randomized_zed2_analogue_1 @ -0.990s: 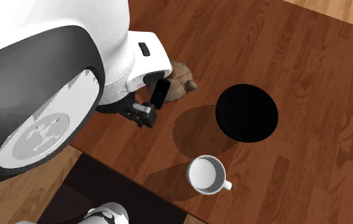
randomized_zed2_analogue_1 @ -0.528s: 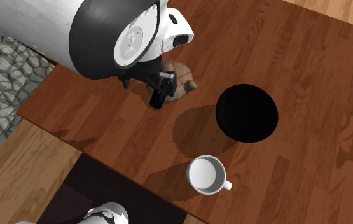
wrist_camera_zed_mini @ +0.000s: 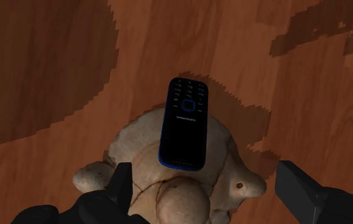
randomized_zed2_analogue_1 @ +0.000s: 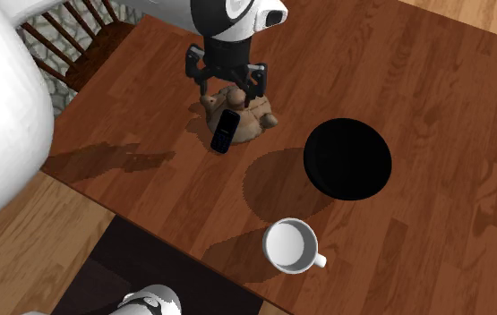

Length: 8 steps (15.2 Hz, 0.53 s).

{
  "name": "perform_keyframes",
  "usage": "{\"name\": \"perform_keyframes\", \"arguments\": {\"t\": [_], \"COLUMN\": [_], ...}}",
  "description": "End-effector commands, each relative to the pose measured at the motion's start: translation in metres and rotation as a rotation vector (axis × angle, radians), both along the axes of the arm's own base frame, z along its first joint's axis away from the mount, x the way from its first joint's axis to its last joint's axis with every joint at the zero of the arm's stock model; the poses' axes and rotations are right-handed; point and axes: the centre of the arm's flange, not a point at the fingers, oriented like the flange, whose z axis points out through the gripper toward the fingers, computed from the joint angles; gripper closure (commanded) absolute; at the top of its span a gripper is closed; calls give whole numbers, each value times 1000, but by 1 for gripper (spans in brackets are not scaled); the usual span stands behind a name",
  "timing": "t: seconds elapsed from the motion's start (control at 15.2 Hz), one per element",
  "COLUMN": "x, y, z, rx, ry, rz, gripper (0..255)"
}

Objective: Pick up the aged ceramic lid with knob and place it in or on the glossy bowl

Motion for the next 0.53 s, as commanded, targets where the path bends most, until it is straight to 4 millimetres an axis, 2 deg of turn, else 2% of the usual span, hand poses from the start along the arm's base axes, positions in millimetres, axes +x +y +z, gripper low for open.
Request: {"name": "perform_keyframes", "arguments": {"t": [0.0, 0.2, 0.46], "x": [26, 64, 62], "y": [4, 10, 11], "z": [-13, -31, -48], "rx": [-11, -26, -27], "ry": [13, 31, 31], "rz": [14, 34, 35], "gripper": [0, 0, 0]}}
